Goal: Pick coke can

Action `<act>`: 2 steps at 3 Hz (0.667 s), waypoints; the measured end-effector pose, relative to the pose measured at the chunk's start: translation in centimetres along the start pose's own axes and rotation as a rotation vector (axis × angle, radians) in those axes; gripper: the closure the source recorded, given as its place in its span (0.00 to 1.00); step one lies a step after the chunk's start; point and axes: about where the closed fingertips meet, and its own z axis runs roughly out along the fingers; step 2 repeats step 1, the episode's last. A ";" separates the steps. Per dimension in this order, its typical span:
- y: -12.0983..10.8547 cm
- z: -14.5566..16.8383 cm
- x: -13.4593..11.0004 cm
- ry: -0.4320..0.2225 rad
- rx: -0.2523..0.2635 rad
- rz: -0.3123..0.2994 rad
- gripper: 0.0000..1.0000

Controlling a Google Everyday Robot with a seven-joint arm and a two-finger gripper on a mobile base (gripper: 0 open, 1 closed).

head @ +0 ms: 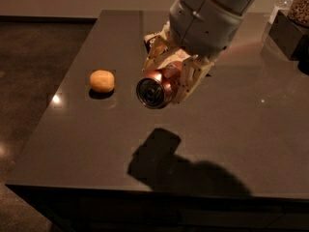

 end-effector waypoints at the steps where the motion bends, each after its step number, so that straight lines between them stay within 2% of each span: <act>1: -0.6 -0.2 -0.1 0.009 0.023 -0.003 1.00; 2: -0.6 -0.2 -0.1 0.009 0.023 -0.003 1.00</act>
Offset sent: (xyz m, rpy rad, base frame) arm 0.0000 0.0000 0.0000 0.0000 0.0000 0.0000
